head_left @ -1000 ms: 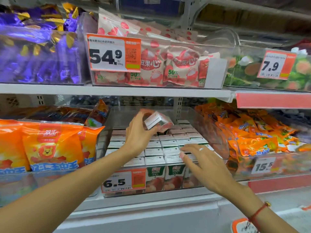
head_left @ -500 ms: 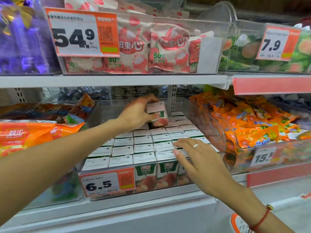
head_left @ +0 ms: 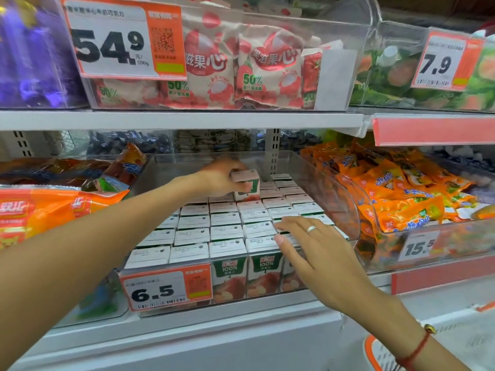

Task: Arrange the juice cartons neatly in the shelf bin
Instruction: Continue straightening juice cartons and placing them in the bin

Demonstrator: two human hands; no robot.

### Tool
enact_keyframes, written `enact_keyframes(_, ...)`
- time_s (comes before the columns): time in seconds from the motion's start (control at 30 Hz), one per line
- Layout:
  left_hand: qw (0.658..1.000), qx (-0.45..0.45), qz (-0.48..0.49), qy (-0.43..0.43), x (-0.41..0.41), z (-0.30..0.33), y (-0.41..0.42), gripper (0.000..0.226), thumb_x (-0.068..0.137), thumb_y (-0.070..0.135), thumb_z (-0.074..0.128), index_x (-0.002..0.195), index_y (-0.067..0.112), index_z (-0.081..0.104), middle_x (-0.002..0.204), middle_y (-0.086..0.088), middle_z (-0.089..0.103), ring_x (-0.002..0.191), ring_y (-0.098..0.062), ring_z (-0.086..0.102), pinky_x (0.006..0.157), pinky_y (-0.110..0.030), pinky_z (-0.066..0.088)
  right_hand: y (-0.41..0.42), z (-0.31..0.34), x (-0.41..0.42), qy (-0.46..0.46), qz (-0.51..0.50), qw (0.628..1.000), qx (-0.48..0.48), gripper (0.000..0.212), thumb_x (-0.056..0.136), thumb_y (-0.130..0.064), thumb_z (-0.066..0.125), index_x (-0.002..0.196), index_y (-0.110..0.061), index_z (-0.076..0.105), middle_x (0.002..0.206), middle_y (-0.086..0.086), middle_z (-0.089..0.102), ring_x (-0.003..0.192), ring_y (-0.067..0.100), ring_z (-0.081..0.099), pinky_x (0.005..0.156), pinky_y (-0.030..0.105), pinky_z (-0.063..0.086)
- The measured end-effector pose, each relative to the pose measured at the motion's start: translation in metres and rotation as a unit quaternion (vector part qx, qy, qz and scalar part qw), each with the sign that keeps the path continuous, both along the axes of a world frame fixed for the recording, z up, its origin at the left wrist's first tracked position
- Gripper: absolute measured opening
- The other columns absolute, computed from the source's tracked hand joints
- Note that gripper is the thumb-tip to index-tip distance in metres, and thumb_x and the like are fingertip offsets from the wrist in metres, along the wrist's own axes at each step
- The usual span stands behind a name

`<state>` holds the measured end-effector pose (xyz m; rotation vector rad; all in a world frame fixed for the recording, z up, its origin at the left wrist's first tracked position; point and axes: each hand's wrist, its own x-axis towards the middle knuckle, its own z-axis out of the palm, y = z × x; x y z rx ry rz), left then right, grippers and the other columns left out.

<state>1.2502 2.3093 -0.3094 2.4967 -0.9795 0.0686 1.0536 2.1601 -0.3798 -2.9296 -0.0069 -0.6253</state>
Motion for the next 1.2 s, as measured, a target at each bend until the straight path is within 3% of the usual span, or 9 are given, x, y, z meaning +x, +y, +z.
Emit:
enact_keyframes(0.13, 0.998, 0.051, 0.000, 0.039, 0.005, -0.021, -0.007, 0.048, 0.094, 0.036, 0.061, 0.135, 0.013, 0.055, 0.129, -0.005, 0.060, 0.102, -0.022, 0.055, 0.082, -0.025, 0.039, 0.000, -0.001, 0.001, -0.004, -0.003, 1.000, -0.002, 0.064, 0.093, -0.061, 0.008, 0.136, -0.036, 0.048, 0.142, -0.019, 0.046, 0.131, 0.003, 0.037, 0.105, 0.021, 0.026)
enact_keyframes(0.27, 0.997, -0.028, -0.004, 0.066, 0.010, -0.032, -0.002, 0.042, 0.092, 0.027, 0.065, 0.131, 0.015, 0.056, 0.133, -0.006, 0.058, 0.117, -0.020, 0.055, 0.098, -0.027, 0.044, 0.000, -0.002, 0.001, -0.010, -0.003, 1.000, -0.010, 0.075, 0.087, -0.065, -0.002, 0.136, -0.037, 0.047, 0.143, -0.019, 0.046, 0.131, 0.003, 0.037, 0.106, 0.022, 0.027)
enact_keyframes(0.37, 0.999, -0.003, -0.009, 0.053, 0.013, -0.035, 0.001, 0.035, 0.094, 0.034, 0.061, 0.126, 0.019, 0.062, 0.133, -0.001, 0.060, 0.119, -0.018, 0.055, 0.105, -0.033, 0.043, 0.000, -0.002, 0.002, -0.014, -0.003, 1.000, -0.011, 0.077, 0.086, -0.064, -0.004, 0.136, -0.037, 0.047, 0.143, -0.019, 0.045, 0.131, 0.003, 0.037, 0.106, 0.023, 0.028)
enact_keyframes(0.43, 0.999, 0.016, -0.008, 0.040, 0.016, -0.035, 0.001, 0.033, 0.095, 0.039, 0.058, 0.124, 0.024, 0.065, 0.135, 0.003, 0.059, 0.122, -0.016, 0.054, 0.104, -0.027, 0.040, 0.000, -0.002, 0.002, -0.015, -0.002, 1.000, -0.010, 0.077, 0.086, -0.064, -0.004, 0.136, -0.037, 0.047, 0.142, -0.019, 0.046, 0.131, 0.003, 0.038, 0.106, 0.022, 0.027)
enact_keyframes(0.57, 0.999, 0.027, 0.021, 0.013, 0.025, -0.031, 0.000, 0.030, 0.095, 0.048, 0.054, 0.118, 0.034, 0.066, 0.150, 0.001, 0.042, 0.139, -0.024, 0.036, 0.114, -0.035, 0.029, 0.000, -0.003, 0.002, -0.025, -0.003, 1.000, -0.013, 0.074, 0.087, -0.063, -0.003, 0.135, -0.038, 0.048, 0.140, -0.020, 0.047, 0.129, 0.003, 0.039, 0.104, 0.021, 0.027)
enact_keyframes(0.73, 0.998, 0.056, 0.020, 0.026, 0.040, -0.029, -0.007, 0.040, 0.099, 0.039, 0.051, 0.135, 0.022, 0.052, 0.143, -0.001, 0.049, 0.128, -0.020, 0.047, 0.102, -0.029, 0.037, 0.000, -0.004, 0.003, -0.029, 0.002, 1.000, -0.004, 0.069, 0.089, -0.063, 0.002, 0.132, -0.039, 0.050, 0.139, -0.020, 0.049, 0.128, 0.002, 0.041, 0.101, 0.021, 0.028)
enact_keyframes(0.93, 0.992, 0.079, 0.016, 0.101, 0.049, -0.021, -0.014, 0.046, 0.098, 0.038, 0.053, 0.138, 0.016, 0.051, 0.141, -0.004, 0.052, 0.128, -0.023, 0.049, 0.112, -0.037, 0.035, -0.001, -0.005, 0.003, -0.035, 0.007, 0.999, -0.007, 0.065, 0.091, -0.061, 0.005, 0.132, -0.039, 0.050, 0.136, -0.021, 0.050, 0.126, 0.002, 0.042, 0.098, 0.021, 0.028)
enact_keyframes(1.07, 0.995, 0.082, -0.009, 0.052, 0.049, -0.026, -0.014, 0.037, 0.100, 0.034, 0.049, 0.125, 0.009, 0.062, 0.125, -0.002, 0.063, 0.112, -0.022, 0.058, 0.101, -0.034, 0.043, -0.001, -0.005, 0.003, -0.042, 0.010, 0.999, -0.003, 0.062, 0.093, -0.059, 0.009, 0.129, -0.036, 0.053, 0.131, -0.020, 0.054, 0.122, 0.004, 0.046, 0.093, 0.020, 0.028)
enact_keyframes(1.2, 0.998, 0.015, 0.021, -0.052, 0.043, -0.027, -0.009, 0.028, 0.099, 0.036, 0.050, 0.112, 0.014, 0.062, 0.101, -0.005, 0.061, 0.079, -0.017, 0.054, 0.069, -0.027, 0.041, 0.001, -0.004, 0.003, -0.046, 0.006, 0.999, -0.007, 0.060, 0.094, -0.058, 0.011, 0.125, -0.033, 0.056, 0.127, -0.016, 0.056, 0.116, 0.008, 0.050, 0.090, 0.024, 0.033)
